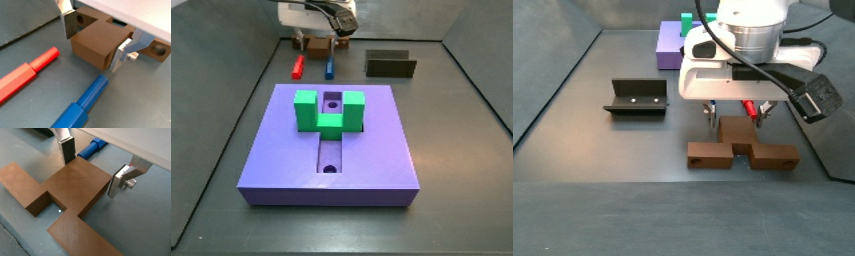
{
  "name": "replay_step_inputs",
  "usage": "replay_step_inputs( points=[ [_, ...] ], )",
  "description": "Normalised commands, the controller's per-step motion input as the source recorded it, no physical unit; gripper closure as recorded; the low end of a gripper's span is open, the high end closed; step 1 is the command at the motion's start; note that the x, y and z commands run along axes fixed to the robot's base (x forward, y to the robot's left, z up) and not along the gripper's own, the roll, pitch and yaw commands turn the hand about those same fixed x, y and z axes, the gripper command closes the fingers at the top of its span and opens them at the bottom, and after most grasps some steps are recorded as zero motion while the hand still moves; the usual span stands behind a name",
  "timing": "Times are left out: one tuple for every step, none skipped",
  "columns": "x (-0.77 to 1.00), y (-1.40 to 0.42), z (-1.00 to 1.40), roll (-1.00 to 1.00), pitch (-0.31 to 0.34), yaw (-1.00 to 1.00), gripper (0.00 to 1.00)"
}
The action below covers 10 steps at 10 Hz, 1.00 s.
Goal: Pick up the brown object. Move up. Place the brown object on the fixture. Regrasp the brown object. Move to above the board. Insert the brown object.
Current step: Pick up the brown object.
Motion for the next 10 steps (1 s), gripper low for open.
replay_step_inputs(
  points=[
    [0.0,0.13,0.0,0.0,0.0,0.0,0.0],
    [0.0,0.09,-0.06,0.0,0.0,0.06,0.0],
    [0.0,0.05,-0.12,0.0,0.0,0.08,0.0],
    [0.0,0.01,-0.17,0.0,0.0,0.07,0.0],
    [0.0,0.0,-0.25,0.0,-0.019,0.04,0.0],
    [0.0,0.0,-0.24,0.0,-0.004,0.01,0.0],
    [0.0,0.0,0.0,0.0,0.006,0.0,0.0],
    [0.0,0.0,0.0,0.0,0.0,0.0,0.0],
    [0.0,0.0,0.0,0.0,0.0,0.0,1.0],
    [0.0,0.0,0.0,0.0,0.0,0.0,1.0]
  ],
)
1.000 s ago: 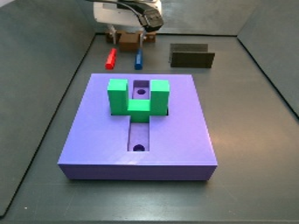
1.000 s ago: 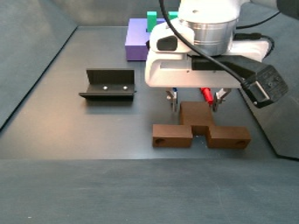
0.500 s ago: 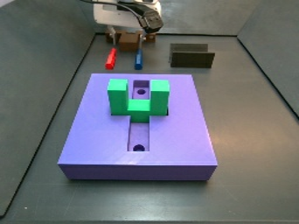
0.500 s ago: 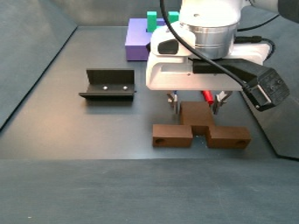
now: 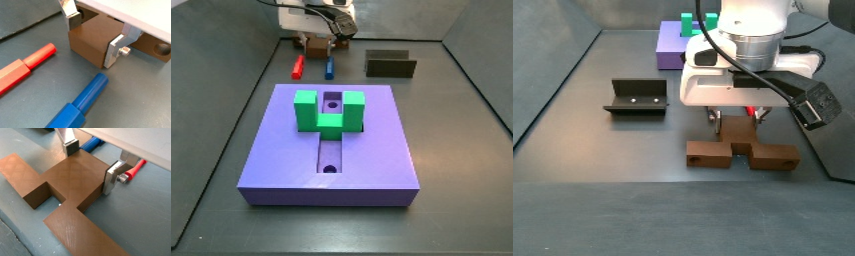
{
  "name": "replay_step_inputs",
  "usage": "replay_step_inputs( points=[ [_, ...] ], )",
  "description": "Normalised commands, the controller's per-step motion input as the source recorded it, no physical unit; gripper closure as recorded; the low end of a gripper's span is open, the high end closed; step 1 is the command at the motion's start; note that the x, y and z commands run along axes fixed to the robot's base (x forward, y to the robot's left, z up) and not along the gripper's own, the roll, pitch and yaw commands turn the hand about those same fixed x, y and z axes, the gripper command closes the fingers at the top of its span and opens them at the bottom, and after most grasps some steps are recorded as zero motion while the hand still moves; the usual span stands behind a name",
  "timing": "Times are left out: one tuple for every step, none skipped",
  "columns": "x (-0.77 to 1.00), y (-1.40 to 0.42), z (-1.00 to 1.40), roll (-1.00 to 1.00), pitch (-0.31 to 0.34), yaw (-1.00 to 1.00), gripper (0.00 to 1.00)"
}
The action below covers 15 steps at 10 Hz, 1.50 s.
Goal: Pick up the brown object. Move up. Place the brown object on the fixture. Regrasp the brown object. Move to above the board. Insert the brown object.
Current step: Pick up the brown object, then move up.
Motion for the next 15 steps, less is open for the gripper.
replay_step_inputs(
  points=[
    [0.0,0.0,0.0,0.0,0.0,0.0,1.0],
    [0.0,0.0,0.0,0.0,0.0,0.0,1.0],
    [0.0,0.0,0.0,0.0,0.0,0.0,1.0],
    [0.0,0.0,0.0,0.0,0.0,0.0,1.0],
    [0.0,0.0,0.0,0.0,0.0,0.0,1.0],
    [0.0,0.0,0.0,0.0,0.0,0.0,1.0],
    [0.0,0.0,0.0,0.0,0.0,0.0,1.0],
    [0.0,0.0,0.0,0.0,0.0,0.0,1.0],
    [0.0,0.0,0.0,0.0,0.0,0.0,1.0],
    [0.0,0.0,0.0,0.0,0.0,0.0,1.0],
    [0.0,0.0,0.0,0.0,0.0,0.0,1.0],
    [0.0,0.0,0.0,0.0,0.0,0.0,1.0],
    [0.0,0.0,0.0,0.0,0.0,0.0,1.0],
    [0.0,0.0,0.0,0.0,0.0,0.0,1.0],
    [0.0,0.0,0.83,0.0,0.0,0.0,1.0]
  ],
)
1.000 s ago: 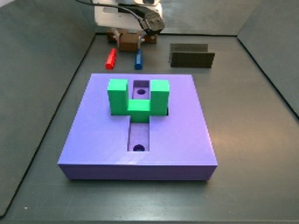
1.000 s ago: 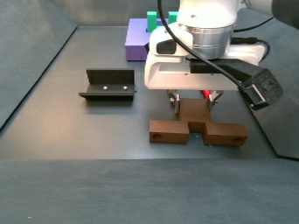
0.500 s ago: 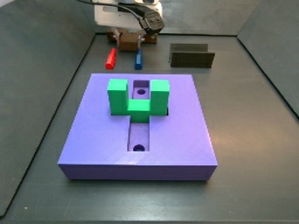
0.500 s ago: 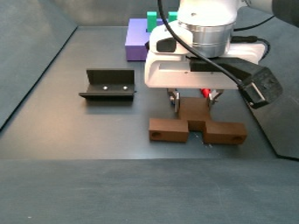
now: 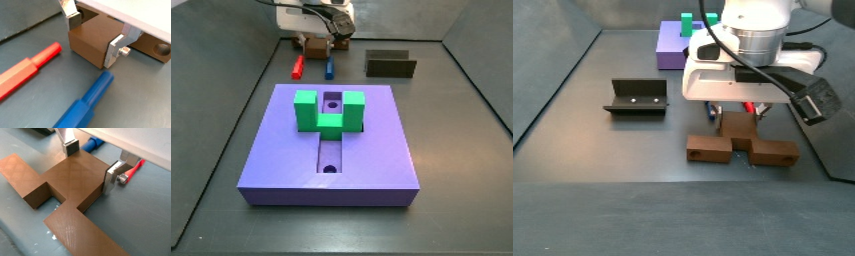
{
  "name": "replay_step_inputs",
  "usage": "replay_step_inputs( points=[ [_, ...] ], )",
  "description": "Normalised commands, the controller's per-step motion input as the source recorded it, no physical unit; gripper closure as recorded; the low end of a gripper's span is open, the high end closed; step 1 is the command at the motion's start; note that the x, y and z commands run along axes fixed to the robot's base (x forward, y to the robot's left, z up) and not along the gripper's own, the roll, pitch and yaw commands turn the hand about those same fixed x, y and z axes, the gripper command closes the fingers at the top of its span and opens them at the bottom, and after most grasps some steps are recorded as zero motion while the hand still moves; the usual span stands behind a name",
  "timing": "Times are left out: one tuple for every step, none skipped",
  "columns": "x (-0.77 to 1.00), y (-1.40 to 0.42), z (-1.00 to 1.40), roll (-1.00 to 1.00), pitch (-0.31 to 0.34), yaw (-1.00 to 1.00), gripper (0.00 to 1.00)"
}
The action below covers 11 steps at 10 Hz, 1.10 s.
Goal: Pick up the brown object. Move up. Place the brown object on the fixture. Regrasp the brown object. Move to above the board. Insert the brown object.
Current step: Move up, then place the brown object on the fixture.
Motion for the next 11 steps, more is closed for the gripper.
replay_step_inputs(
  points=[
    [0.01,-0.09,0.77,-0.01,0.026,-0.03,1.0],
    [-0.01,-0.07,0.62,0.0,0.052,-0.03,1.0],
    [0.0,-0.03,0.34,0.04,0.051,-0.01,1.0],
    [0.0,0.0,0.0,-0.01,0.0,0.0,1.0],
    [0.0,0.0,-0.02,-0.04,0.0,0.0,1.0],
    [0.31,0.0,0.09,-0.84,0.0,0.07,1.0],
    [0.59,-0.02,0.07,-1.0,0.0,0.0,1.0],
    [0.74,-0.02,0.03,-1.0,0.0,-0.03,1.0],
    [0.73,-0.04,0.07,-1.0,0.0,-0.08,1.0],
    [0.72,-0.05,0.09,-1.0,0.0,-0.08,1.0],
    [0.74,-0.06,0.07,-1.0,0.0,-0.05,1.0]
  ],
)
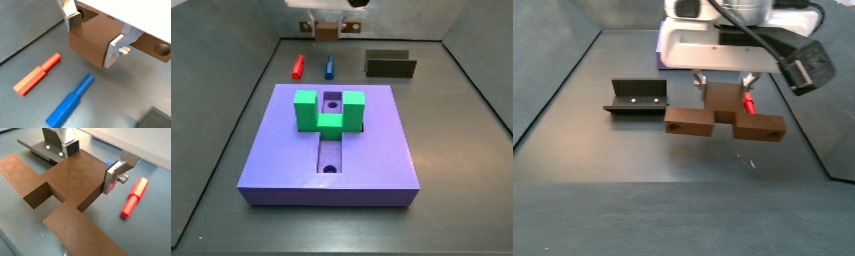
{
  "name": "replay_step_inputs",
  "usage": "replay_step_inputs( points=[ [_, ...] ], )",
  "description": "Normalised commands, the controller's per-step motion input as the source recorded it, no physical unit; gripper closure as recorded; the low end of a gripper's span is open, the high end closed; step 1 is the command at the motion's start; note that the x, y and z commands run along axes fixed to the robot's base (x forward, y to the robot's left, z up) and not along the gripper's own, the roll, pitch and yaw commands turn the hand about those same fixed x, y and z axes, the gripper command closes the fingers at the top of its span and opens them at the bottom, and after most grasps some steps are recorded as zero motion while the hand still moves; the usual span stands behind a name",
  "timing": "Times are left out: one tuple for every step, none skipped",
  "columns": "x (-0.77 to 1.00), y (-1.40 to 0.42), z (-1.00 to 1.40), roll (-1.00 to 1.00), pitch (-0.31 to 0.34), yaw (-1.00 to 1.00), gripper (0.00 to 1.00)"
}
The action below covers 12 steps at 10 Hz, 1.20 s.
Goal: Pick up the brown object. Move up. Place the brown object on the fixture. Regrasp the brown object. Move to above the board. Insert the brown object.
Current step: Place the brown object on the fixture.
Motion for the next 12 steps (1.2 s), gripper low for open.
replay_step_inputs(
  points=[
    [0.74,-0.06,0.08,-1.0,0.0,-0.03,1.0],
    [0.71,-0.05,0.1,-1.0,0.0,0.0,1.0],
    [0.69,-0.03,0.13,-1.0,0.0,0.0,1.0],
    [0.69,-0.05,0.14,-1.0,0.0,0.0,1.0],
    [0.64,-0.08,0.2,-1.0,0.0,0.0,1.0],
    [0.61,-0.13,0.28,-0.96,0.0,0.0,1.0],
    [0.6,-0.13,0.29,-0.94,0.0,0.0,1.0],
    [0.59,-0.15,0.3,-0.95,0.0,0.0,1.0],
    [0.58,-0.16,0.31,-0.96,0.0,0.0,1.0],
    [0.59,-0.17,0.32,-0.98,0.0,0.0,1.0],
    [0.58,-0.18,0.33,-0.99,0.0,0.0,1.0],
    [0.57,-0.17,0.34,-1.0,0.003,0.0,1.0]
  ],
)
